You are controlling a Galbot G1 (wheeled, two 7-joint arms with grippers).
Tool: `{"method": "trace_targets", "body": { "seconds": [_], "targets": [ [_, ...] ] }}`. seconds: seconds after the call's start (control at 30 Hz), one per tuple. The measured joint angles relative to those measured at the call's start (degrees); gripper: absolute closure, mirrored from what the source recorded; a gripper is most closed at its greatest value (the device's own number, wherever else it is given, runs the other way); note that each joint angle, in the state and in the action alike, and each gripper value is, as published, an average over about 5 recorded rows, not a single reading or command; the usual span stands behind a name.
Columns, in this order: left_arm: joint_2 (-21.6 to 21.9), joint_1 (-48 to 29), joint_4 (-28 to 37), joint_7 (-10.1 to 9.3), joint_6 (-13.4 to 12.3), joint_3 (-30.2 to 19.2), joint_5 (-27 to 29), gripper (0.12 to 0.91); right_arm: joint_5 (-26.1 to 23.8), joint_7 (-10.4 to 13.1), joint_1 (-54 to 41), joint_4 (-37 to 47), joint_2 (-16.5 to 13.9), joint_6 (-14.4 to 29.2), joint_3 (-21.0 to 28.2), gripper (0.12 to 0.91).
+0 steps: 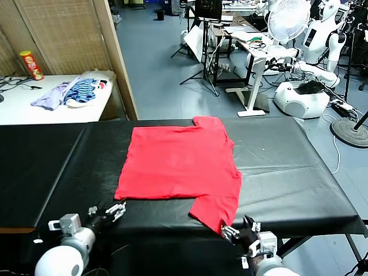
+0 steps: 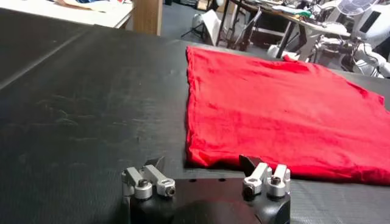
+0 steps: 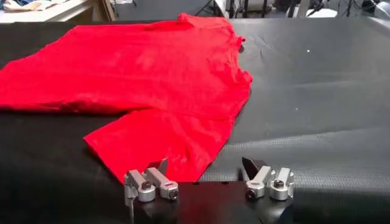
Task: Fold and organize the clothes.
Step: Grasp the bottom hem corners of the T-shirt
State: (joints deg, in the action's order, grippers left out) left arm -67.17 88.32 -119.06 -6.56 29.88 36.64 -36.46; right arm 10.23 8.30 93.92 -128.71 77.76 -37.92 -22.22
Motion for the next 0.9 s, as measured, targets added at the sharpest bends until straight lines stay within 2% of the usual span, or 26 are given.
{"method": "trace_targets", "body": {
  "seconds": [0.1,0.27,0.37,0.57,0.63,0.7,0.9],
  "targets": [
    [-0.1,-0.2,0.3,0.42,0.0,0.0,0.8,0.232,-0.5,-0.2,0.0,0.3,0.1,0.1,0.2,0.313],
    [-0.1,-0.4,0.9,1.00,-0.9,-0.1,0.5,0.250,-1.6,-0.5,-0.1,1.2,0.5,0.5,0.7,0.538],
    [-0.1,-0.7,1.6,1.36,-1.4,-0.3,0.2,0.357,-1.9,-0.6,-0.1,1.7,0.8,0.6,0.9,0.668],
    [-0.2,-1.3,3.5,2.30,-2.0,-0.6,-0.1,0.688,-2.0,-0.7,0.3,1.7,0.9,0.9,0.6,0.864],
    [-0.3,-1.3,4.0,2.46,-2.3,-0.7,0.0,0.806,-1.9,-0.9,0.6,1.4,0.8,1.2,0.2,0.895],
    [-0.5,-1.1,4.2,2.57,-2.6,-0.7,0.0,0.878,-1.9,-1.0,1.0,0.9,0.5,1.3,-0.4,0.902],
    [-1.8,0.5,2.6,2.20,-2.9,-1.1,0.5,0.906,-0.2,-1.0,2.9,-2.2,-1.2,0.3,-2.6,0.903]
  ]
}}
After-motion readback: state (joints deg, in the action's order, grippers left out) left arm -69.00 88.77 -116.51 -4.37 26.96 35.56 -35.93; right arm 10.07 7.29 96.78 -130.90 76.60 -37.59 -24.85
